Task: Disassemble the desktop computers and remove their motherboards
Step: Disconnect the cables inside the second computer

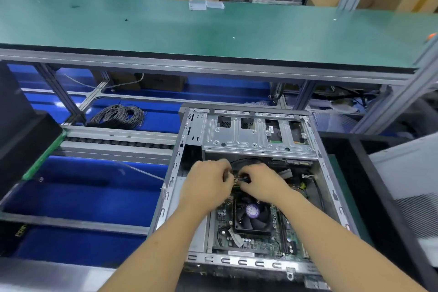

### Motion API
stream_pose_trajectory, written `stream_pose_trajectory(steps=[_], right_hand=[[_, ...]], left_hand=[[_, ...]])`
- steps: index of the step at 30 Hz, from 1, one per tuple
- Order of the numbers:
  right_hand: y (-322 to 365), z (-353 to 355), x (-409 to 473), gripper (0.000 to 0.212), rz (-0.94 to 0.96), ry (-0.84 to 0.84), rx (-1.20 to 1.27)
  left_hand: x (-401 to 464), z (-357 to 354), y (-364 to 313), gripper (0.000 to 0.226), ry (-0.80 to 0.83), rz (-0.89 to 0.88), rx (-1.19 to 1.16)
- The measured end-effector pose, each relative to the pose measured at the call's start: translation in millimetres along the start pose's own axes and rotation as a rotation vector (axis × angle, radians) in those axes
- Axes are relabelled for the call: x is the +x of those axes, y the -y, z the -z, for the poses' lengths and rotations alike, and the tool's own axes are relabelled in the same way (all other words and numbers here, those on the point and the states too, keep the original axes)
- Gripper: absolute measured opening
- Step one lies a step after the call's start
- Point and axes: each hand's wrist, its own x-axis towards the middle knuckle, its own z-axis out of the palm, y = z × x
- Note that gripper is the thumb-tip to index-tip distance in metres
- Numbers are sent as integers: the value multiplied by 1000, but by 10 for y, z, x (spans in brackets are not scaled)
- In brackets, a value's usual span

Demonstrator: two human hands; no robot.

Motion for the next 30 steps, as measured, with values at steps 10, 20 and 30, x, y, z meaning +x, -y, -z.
stream_pose_trajectory(steps=[10, 20, 30], right_hand=[[-123, 21, -201, 32, 71, 9, -225], [124, -25, -297, 17, 8, -231, -545], [67, -10, -628, 37, -214, -121, -227]], left_hand=[[94, -48, 110, 38, -245, 264, -258], [85, -21, 111, 18, -298, 183, -201], [108, -75, 103, 38, -206, 252, -100]])
